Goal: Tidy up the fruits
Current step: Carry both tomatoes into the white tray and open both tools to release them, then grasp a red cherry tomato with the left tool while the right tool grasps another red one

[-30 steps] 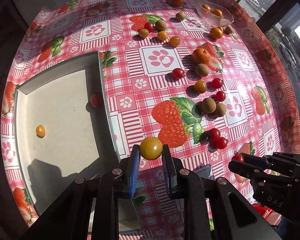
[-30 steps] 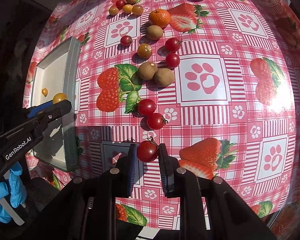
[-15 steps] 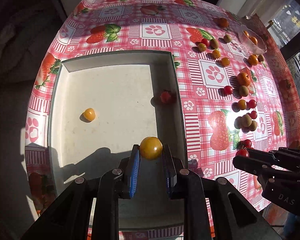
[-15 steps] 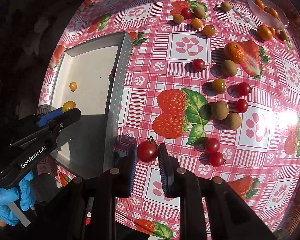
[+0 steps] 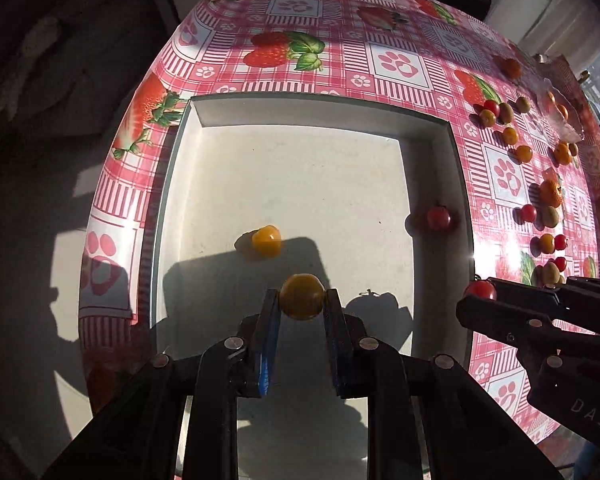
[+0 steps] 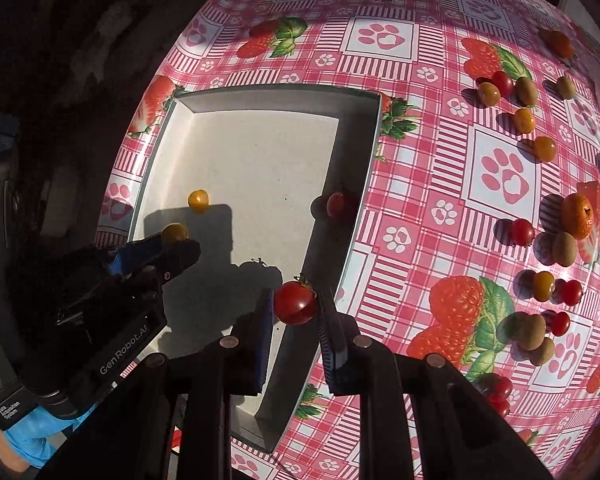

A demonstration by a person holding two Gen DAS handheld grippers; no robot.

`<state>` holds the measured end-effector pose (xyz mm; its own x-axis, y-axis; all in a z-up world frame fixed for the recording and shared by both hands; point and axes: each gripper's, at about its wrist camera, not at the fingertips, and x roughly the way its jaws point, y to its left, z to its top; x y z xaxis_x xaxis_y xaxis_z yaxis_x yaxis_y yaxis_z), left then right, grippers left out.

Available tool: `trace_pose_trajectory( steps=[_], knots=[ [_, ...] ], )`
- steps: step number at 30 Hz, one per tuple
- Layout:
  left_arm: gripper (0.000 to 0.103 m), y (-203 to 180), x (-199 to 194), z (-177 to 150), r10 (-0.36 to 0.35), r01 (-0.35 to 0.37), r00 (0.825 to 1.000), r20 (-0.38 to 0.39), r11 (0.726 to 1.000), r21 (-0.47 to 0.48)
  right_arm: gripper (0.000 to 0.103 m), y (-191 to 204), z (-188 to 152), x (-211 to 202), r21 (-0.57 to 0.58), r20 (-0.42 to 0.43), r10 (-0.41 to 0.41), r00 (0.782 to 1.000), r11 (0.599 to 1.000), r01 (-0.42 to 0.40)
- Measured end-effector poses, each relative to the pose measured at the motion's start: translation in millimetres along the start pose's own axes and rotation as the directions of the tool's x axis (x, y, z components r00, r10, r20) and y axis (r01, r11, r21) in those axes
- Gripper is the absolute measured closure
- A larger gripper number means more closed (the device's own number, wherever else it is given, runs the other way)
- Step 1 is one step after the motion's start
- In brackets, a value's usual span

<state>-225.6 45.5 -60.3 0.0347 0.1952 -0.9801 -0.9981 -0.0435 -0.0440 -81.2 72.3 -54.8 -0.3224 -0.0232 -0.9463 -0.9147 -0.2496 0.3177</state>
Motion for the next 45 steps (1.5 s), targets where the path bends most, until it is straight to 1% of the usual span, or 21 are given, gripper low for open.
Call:
trace_pose_trajectory(
  steps=[9, 12, 14, 17, 18, 19, 20, 21, 22, 23, 24, 26, 27, 28, 30, 33, 35, 38, 41, 45],
  knots=[
    [0.080, 25.0, 23.7, -5.6, 0.024, -0.026, 0.999, -0.039, 0.998, -0.058, 0.079, 19.1, 32.1, 39.6, -0.014, -0.067, -0.002, 0.998, 1.000, 0.001],
    [0.080, 27.4, 30.3, -7.5, 0.021, -0.024, 0.999, -0.048, 0.998, -0.062, 0.080, 24.2, 38.4, 53.5, -0.031, -0.093, -0.021, 0.995, 0.999, 0.019],
    [0.080, 26.4, 29.7, -9.5, 0.027, -0.029, 0.999, -0.035, 0.998, -0.054, 0.079, 26.9, 39.4, 60.4, -0.048, -0.111, -0.037, 0.993, 0.998, 0.032],
    [0.079, 22.9, 30.8, -12.5, 0.044, -0.046, 0.999, -0.029, 0.998, -0.040, 0.079, 33.2, 40.6, 61.9, -0.085, -0.106, -0.060, 0.993, 0.995, 0.051],
    [0.077, 22.4, 31.3, -13.4, 0.052, -0.053, 0.998, -0.029, 0.998, -0.040, 0.078, 34.8, 40.8, 62.7, -0.099, -0.110, -0.067, 0.992, 0.994, 0.057],
    [0.074, 22.8, 31.5, -13.7, 0.058, -0.059, 0.998, -0.029, 0.997, -0.044, 0.077, 35.9, 40.8, 63.1, -0.111, -0.113, -0.074, 0.991, 0.992, 0.061],
    [0.052, 23.9, 32.1, -13.6, 0.052, -0.053, 0.998, -0.033, 0.997, -0.052, 0.076, 36.6, 40.8, 63.6, -0.115, -0.116, -0.072, 0.991, 0.992, 0.059],
    [0.025, 24.2, 32.1, -14.2, 0.052, -0.054, 0.998, -0.033, 0.997, -0.063, 0.069, 37.9, 41.7, 64.3, -0.114, -0.118, -0.059, 0.991, 0.992, 0.046],
    [0.020, 25.8, 29.9, -15.4, 0.069, -0.070, 0.998, -0.013, 0.995, -0.073, 0.058, 39.4, 43.4, 64.8, -0.109, -0.120, -0.045, 0.992, 0.993, 0.032],
    [0.020, 26.2, 27.1, -16.0, 0.084, -0.084, 0.996, 0.005, 0.994, -0.075, 0.053, 39.7, 43.4, 64.5, -0.110, -0.119, -0.045, 0.992, 0.993, 0.032],
    [0.020, 26.3, 26.9, -16.4, 0.081, -0.081, 0.997, 0.001, 0.994, -0.070, 0.046, 41.3, 43.2, 63.5, -0.118, -0.114, -0.056, 0.992, 0.992, 0.042],
    [0.020, 25.4, 28.0, -17.3, 0.080, -0.081, 0.997, -0.019, 0.995, -0.066, 0.043, 41.7, 43.4, 60.9, -0.122, -0.106, -0.049, 0.993, 0.992, 0.036],
    [0.020, 26.0, 28.1, -16.4, 0.088, -0.089, 0.996, -0.023, 0.994, -0.062, 0.039, 41.3, 43.2, 59.9, -0.119, -0.107, -0.043, 0.993, 0.992, 0.030],
    [0.020, 26.1, 28.0, -16.5, 0.091, -0.093, 0.995, -0.027, 0.994, -0.060, 0.031, 40.8, 43.4, 57.9, -0.115, -0.106, -0.039, 0.994, 0.993, 0.027],
    [0.020, 26.6, 26.0, -17.6, 0.089, -0.091, 0.996, -0.031, 0.994, -0.064, 0.020, 45.0, 50.3, 48.9, -0.106, -0.086, -0.036, 0.996, 0.994, 0.027],
    [0.020, 25.2, 20.6, -19.2, 0.087, -0.089, 0.996, -0.036, 0.994, -0.070, 0.017, 44.1, 50.0, 34.7, -0.103, -0.049, -0.045, 0.998, 0.994, 0.039],
    [0.020, 23.0, 18.7, -19.2, 0.091, -0.094, 0.995, -0.043, 0.994, -0.062, 0.017, 41.0, 49.5, 24.3, -0.097, -0.020, -0.058, 0.998, 0.994, 0.056],
    [0.020, 15.2, 14.3, -21.0, 0.089, -0.092, 0.994, -0.056, 0.994, -0.055, 0.017, 35.5, 45.6, 9.0, -0.086, 0.001, -0.068, 0.998, 0.994, 0.068],
    [0.020, 3.8, 7.7, -24.5, 0.090, -0.092, 0.994, -0.057, 0.995, -0.029, 0.017, 24.0, 35.7, -8.4, -0.061, 0.031, -0.062, 0.998, 0.996, 0.064],
    [0.020, -24.7, -0.7, -26.6, 0.087, -0.085, 0.995, -0.056, 0.996, 0.025, 0.017, -3.1, 13.4, -24.0, -0.008, 0.045, -0.069, 0.997, 0.998, 0.070]
  ],
)
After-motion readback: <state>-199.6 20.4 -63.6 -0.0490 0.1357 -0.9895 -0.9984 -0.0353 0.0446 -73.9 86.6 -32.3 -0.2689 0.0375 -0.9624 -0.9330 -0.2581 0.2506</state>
